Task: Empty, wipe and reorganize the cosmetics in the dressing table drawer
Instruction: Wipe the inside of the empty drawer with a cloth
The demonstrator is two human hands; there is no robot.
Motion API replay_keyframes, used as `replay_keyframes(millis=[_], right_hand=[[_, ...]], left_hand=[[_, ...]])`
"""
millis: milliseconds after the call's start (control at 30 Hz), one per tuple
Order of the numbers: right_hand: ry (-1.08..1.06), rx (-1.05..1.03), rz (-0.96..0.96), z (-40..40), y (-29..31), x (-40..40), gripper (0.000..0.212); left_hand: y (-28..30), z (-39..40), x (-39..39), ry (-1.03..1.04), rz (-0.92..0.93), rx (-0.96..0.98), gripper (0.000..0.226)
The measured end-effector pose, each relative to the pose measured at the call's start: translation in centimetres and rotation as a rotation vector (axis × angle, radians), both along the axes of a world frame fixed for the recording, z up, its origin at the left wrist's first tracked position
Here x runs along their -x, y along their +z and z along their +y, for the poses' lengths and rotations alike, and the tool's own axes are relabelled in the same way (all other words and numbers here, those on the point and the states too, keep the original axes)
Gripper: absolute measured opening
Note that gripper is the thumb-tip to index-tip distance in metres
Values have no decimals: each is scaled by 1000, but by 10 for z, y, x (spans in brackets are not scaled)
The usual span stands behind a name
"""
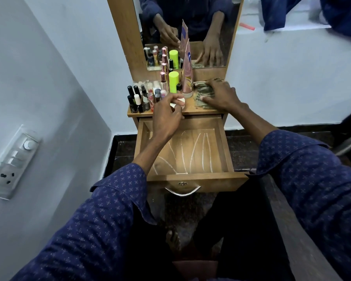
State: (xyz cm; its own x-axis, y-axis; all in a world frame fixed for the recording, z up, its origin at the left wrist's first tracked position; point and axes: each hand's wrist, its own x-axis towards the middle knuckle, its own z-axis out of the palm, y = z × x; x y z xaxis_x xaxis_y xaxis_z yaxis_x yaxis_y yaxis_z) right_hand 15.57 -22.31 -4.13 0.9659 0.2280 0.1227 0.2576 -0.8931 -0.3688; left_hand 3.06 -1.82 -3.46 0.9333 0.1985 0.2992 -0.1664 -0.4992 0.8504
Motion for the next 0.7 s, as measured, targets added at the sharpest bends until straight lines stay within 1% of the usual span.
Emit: replay_keyframes(millis=[33, 67, 167, 267, 367, 433, 467, 500, 567, 633, 700], right_hand=[[-1, 34, 4, 0, -4, 4, 61], [-13, 52, -27, -1, -9, 8, 58], [-83, 82, -174, -2, -17, 24, 39], [-152, 71, -251, -1, -18, 48, 29], [-193, -85, -293, 9, -20, 83, 27], [-193, -207, -316, 21, -32, 111, 26], [-173, -229, -326, 27, -40, 125, 27], [-143, -212, -333, 31, -48, 135, 29], [-86, -97, -310, 33, -64, 143, 35], [-90, 49, -205, 31, -74, 137, 42], [-102, 223, -79, 36, -83, 135, 38]], left_hand=[[-7, 5, 6, -8, 11, -26, 34], [-13, 12, 12, -16, 20, -60, 32], [-26, 33, 34, -14, 53, -201, 29], [-34, 58, 56, 29, 77, -346, 28], [-40, 80, 71, 16, 126, -479, 36], [-46, 90, 79, 2, 195, -577, 41], [-50, 93, 82, -7, 235, -611, 45], [-53, 95, 86, -24, 279, -627, 48], [-57, 94, 89, -85, 348, -615, 56], [-59, 94, 89, -125, 373, -592, 61], [-60, 95, 90, -134, 376, -587, 65]])
